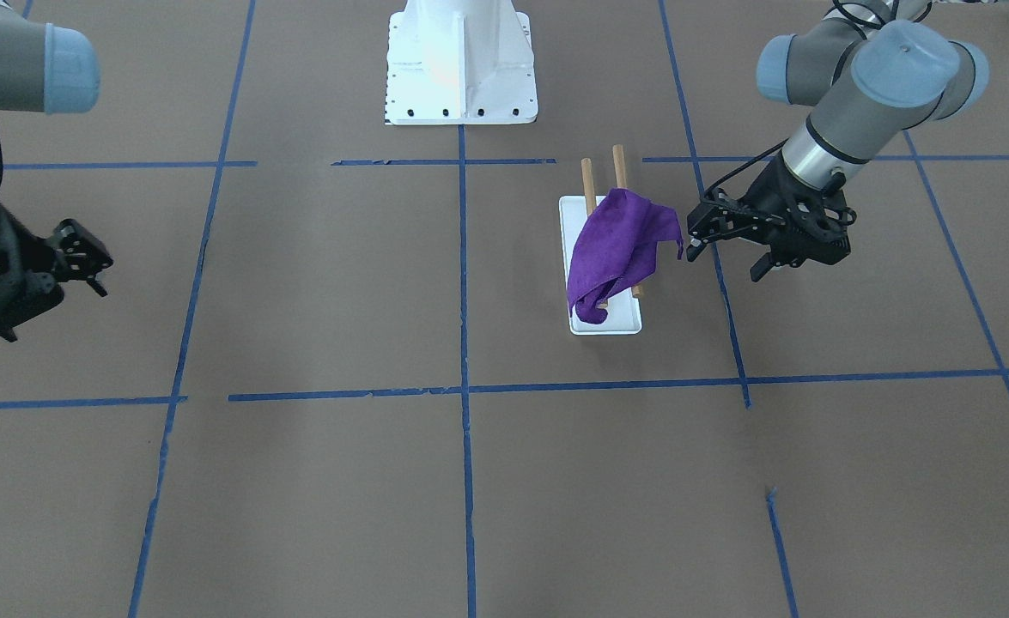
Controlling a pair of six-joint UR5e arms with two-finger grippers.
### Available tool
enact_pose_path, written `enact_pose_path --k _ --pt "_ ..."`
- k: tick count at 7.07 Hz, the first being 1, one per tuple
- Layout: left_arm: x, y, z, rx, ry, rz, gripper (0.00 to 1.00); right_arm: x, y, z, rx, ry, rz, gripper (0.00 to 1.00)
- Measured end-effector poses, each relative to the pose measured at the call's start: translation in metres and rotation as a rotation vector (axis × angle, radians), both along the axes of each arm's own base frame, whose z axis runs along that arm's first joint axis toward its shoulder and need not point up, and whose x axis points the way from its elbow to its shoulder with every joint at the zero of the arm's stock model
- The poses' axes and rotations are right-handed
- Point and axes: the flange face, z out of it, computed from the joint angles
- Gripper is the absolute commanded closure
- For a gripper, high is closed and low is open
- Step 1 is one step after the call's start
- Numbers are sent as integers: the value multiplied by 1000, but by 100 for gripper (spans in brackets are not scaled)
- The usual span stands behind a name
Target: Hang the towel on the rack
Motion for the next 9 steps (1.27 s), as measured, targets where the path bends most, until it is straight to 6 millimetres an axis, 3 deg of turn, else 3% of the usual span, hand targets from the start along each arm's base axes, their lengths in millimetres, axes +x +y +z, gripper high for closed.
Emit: enact_pose_path --k 2,3,5,6,7,9 --pt "-57 -23 30 56 -101 17 0 91 -13 72 -23 44 -10 0" --pt "-95 -34 48 90 -168 39 0 135 -8 111 -78 41 23 0" --pt "-186 -41 95 126 -291 69 0 211 26 185 -215 -1 137 0" --pt "-238 -36 128 83 -316 48 0 233 42 212 -272 -24 179 0" --pt "-275 -31 162 -9 -312 26 0 243 51 226 -302 -36 202 0" --pt "-303 -16 213 -204 -313 21 0 249 56 234 -321 -43 217 0"
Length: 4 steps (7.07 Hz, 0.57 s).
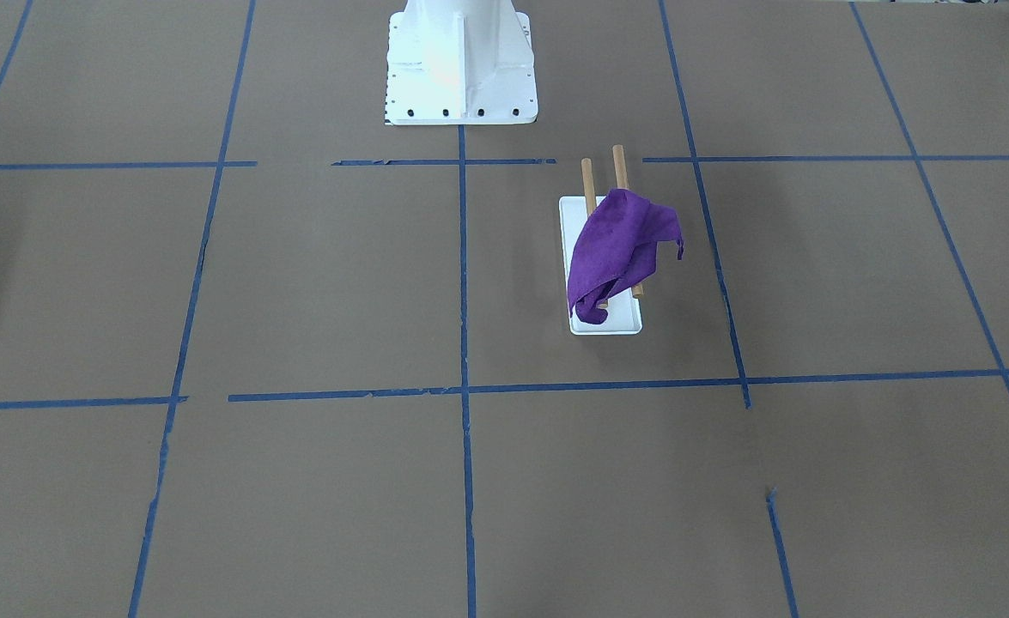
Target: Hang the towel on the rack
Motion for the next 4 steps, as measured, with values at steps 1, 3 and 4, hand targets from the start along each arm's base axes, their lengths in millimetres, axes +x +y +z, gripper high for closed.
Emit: enact_pose_path --k 1,3,4 --pt "-6 6 10 -68 -2 -10 0 0 0 0 -1 -1 1 0" --pt "-16 5 8 -97 3 -32 0 1 -1 -1 1 -1 2 0" --pt "-18 -3 -2 -85 4 -41 0 1 -1 -1 1 -1 5 0"
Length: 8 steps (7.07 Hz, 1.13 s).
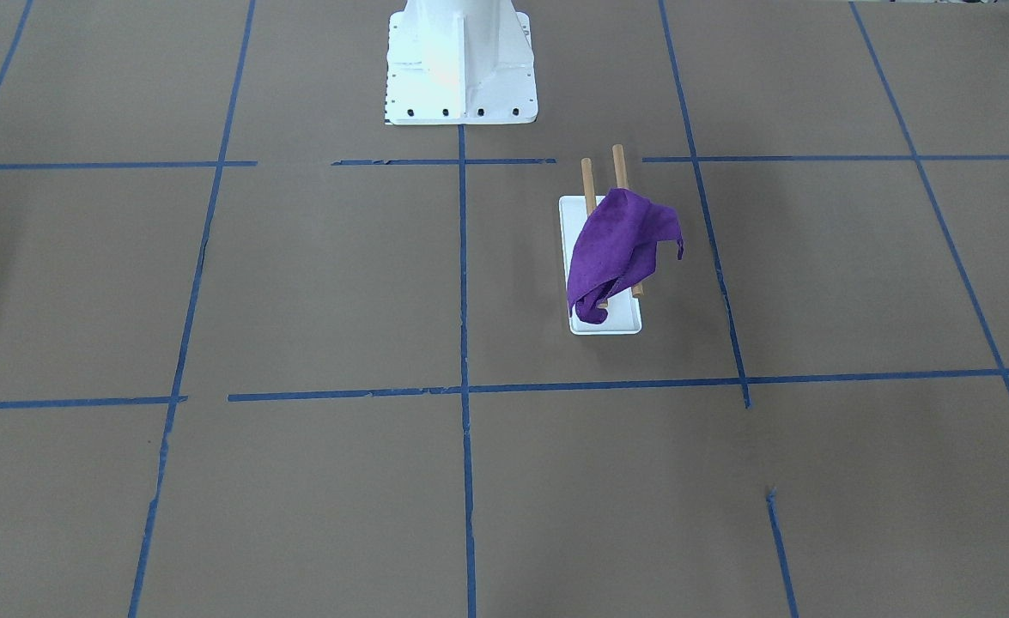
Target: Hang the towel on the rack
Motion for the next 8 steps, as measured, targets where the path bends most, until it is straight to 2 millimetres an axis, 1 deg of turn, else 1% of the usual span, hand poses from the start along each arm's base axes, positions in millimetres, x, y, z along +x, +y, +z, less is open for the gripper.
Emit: enact_pose_path --k 1,2,4,6,8 --pt "-1 -4 -8 11 0 -4 0 0 0 -1 -9 3 13 0" --pt "-1 -4 -10 19 1 -4 0 0 0 -2 -23 7 36 0" --pt "-9 2 -8 40 3 -4 0 0 -1 -3 -16 12 78 0" --pt "-12 11 -1 32 2 -4 0 0 -2 -4 -6 15 108 0" --pt "-11 9 -13 51 0 -6 0 -1 -3 -4 -3 14 112 0"
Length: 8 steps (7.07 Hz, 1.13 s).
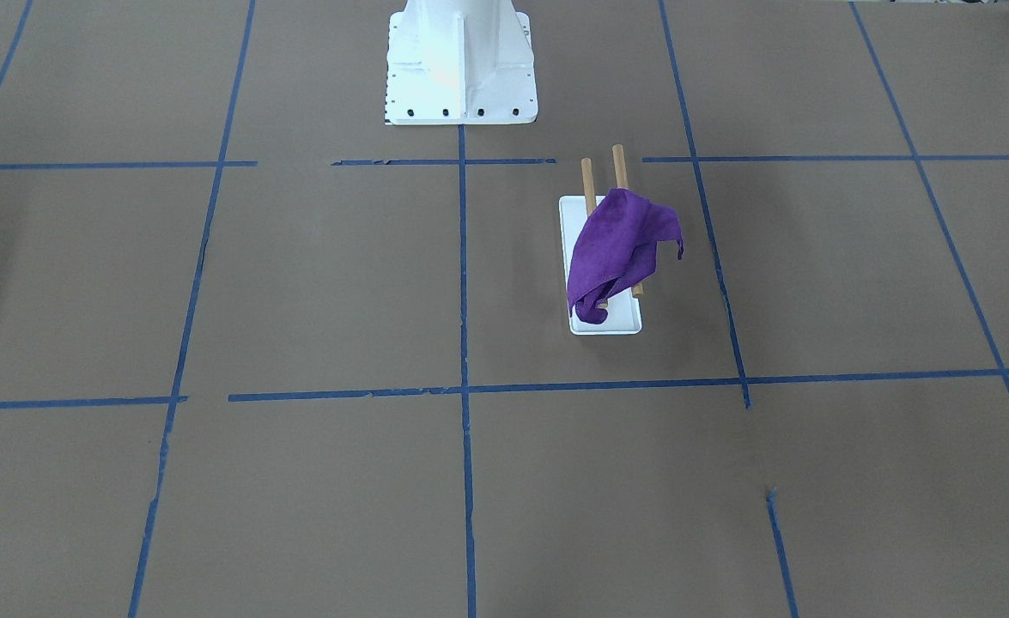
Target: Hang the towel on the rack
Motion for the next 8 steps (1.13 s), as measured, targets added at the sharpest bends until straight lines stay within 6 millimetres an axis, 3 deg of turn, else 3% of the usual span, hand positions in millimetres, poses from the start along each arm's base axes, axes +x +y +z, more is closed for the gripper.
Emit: enact_pose_path --k 3,8 --pt "2 -4 -13 24 -6 4 0 0 0 -1 3 0 0 0" --pt "3 -5 -13 25 -7 4 0 0 0 -1 2 -1 0 0"
